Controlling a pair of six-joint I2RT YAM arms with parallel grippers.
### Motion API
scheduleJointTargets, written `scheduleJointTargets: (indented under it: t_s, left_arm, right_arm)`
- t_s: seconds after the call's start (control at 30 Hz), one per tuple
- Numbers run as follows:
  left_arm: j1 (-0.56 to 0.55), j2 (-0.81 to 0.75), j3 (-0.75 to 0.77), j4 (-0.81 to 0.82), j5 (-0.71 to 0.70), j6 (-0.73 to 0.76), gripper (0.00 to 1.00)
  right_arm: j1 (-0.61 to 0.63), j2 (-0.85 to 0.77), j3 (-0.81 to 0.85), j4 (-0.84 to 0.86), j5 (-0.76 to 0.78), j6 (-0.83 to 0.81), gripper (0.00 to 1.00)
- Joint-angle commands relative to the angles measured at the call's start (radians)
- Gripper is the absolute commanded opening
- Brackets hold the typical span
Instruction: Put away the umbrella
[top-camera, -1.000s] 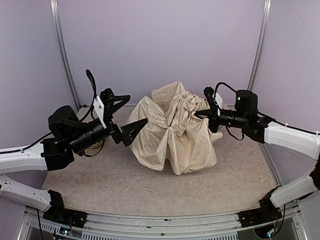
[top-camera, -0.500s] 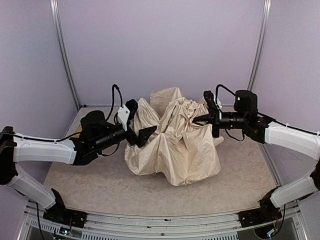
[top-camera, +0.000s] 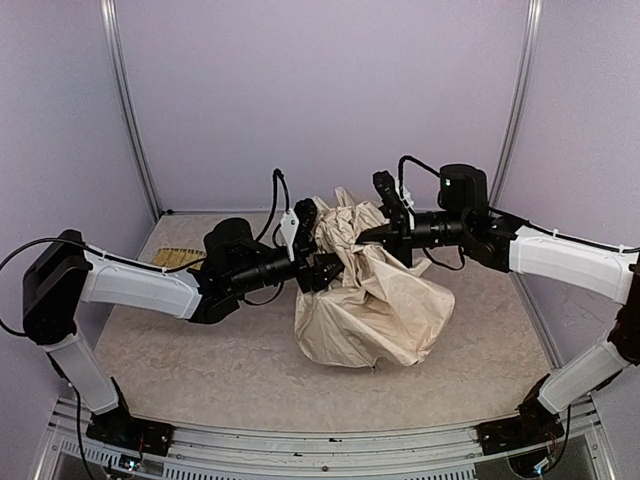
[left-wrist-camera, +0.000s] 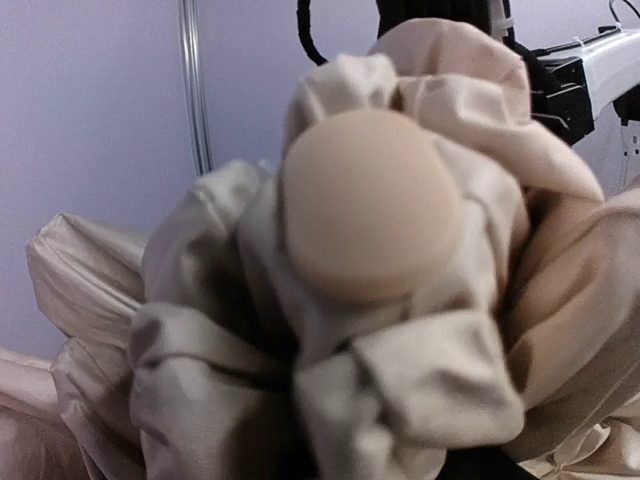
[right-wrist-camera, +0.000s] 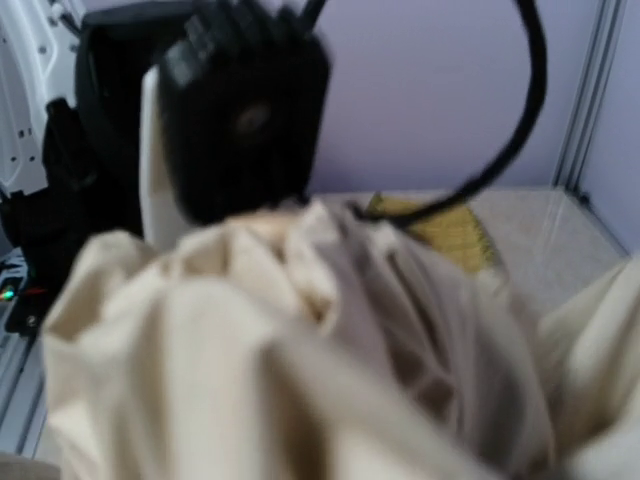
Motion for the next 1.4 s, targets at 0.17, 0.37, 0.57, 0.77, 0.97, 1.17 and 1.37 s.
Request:
scheduleJointTargets:
  t_s: [0.17, 0.37, 0.57, 0.77, 0.97, 1.17, 1.37]
  left_arm:
    - [-0.015, -0.045, -0.095, 0.223, 0.099, -0.137, 0.26]
    - [0.057, -0.07, -0.179, 0.314, 0.084, -0.254, 0.02]
    - [0.129, -0.123, -0.264, 0.361, 0.003, -0.301, 0.0]
    - [0.157, -0.182, -0.281, 0.353, -0.219, -0.364, 0.0]
    - [0.116, -0.201, -0.279, 0.374, -0.343, -0.403, 0.0]
    - [0.077, -0.218, -0.313, 0.407, -0.227, -0.365, 0.0]
    - [0.018, -0.238, -0.325, 0.41, -0.014, -0.263, 0.0]
  right_arm:
    - [0.037, 0.016, 0.068, 0.015, 0.024, -0.002, 0.61]
    - [0.03, -0.124, 0.085, -0.084, 0.107, -0.073, 1.0]
    - [0.036, -0.331, -0.039, -0.112, 0.272, -0.202, 1.0]
    - [0.151, -0.432, -0.267, 0.067, 0.576, -0.142, 1.0]
    - [0.432, -0.312, -0.492, 0.546, 0.951, -0.116, 1.0]
    - [0.451, -0.113, -0.38, 0.692, 1.249, -0.342, 1.0]
    - [0.371, -0.071, -0.254, 0.529, 1.009, -0.398, 1.0]
